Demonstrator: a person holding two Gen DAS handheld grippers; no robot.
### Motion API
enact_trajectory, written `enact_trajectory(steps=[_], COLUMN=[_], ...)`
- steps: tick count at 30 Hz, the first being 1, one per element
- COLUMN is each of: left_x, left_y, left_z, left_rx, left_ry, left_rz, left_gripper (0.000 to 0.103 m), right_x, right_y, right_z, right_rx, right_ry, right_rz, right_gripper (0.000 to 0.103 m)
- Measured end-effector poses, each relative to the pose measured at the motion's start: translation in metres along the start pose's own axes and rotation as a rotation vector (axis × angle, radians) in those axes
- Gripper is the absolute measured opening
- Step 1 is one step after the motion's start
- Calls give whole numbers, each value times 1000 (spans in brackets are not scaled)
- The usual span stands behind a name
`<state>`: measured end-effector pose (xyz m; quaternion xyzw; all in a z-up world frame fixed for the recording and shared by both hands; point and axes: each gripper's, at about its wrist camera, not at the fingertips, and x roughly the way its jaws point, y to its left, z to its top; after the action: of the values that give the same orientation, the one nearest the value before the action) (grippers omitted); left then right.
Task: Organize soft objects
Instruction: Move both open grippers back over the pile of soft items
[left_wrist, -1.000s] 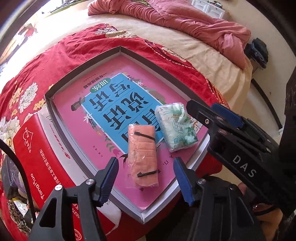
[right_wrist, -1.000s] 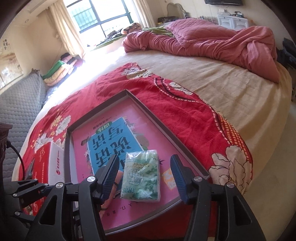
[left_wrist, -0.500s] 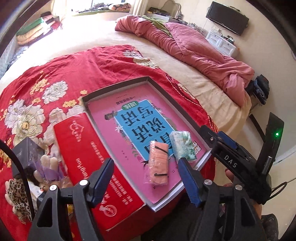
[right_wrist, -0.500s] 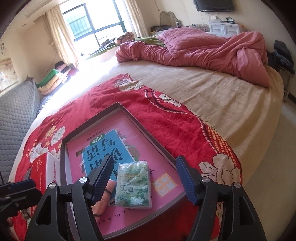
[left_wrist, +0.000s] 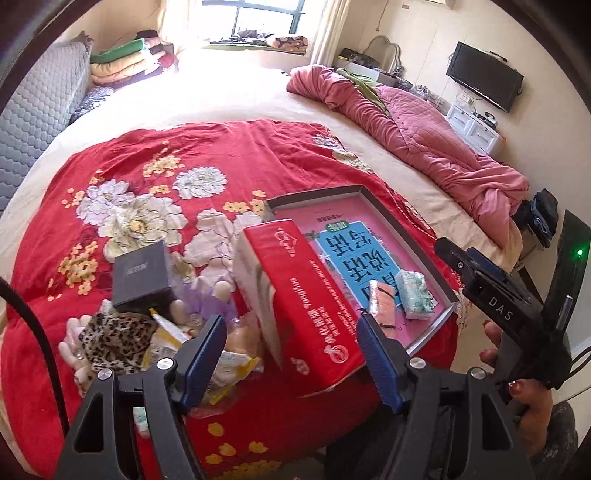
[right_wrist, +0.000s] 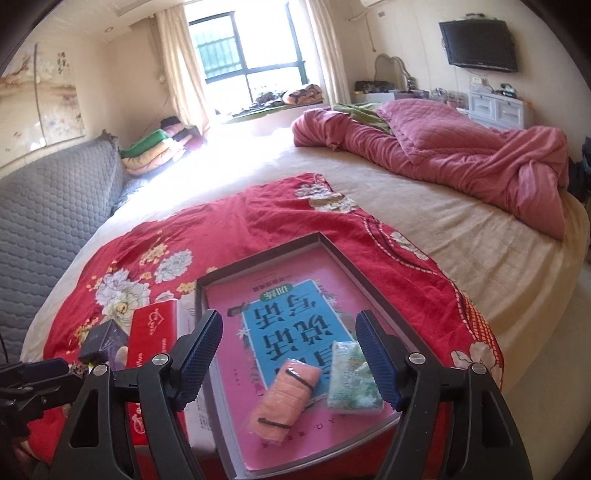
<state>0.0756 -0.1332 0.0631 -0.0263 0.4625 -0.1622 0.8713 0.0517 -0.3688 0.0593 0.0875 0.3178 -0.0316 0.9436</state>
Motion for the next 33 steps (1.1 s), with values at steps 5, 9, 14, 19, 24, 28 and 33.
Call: enact_trajectory(steps=[5,9,14,19,24,28,33], left_x=[-23,-37,-53,-72,-88,-93,-92], left_y=[31,56,79,95,110,121,129], left_z=[-16,-28,-41,-46,-55,-64,-74], left_rx=[-44,-71,-120,-154,-184,-214,-245], left_ry=[-22,-39,-53,-75,-91,-85,-70], left_rz=[20,77,95,123,156,167,148], left_gripper=[73,73,73,73,76,76,76], right_x=[-12,-23,-30,-40,-47,-52,-54], right_y=[39,73,113,151,180,198,211], right_z=[5,7,6,-1,-5,-9,-18], right_rx=[-92,-157,-209,-295,-329,-362,-385], right_ry=[-1,-6,11,6,14,18,41], right_rz=[18,61,137,188,260,284,325], right_gripper=[77,77,77,77,77,77,78])
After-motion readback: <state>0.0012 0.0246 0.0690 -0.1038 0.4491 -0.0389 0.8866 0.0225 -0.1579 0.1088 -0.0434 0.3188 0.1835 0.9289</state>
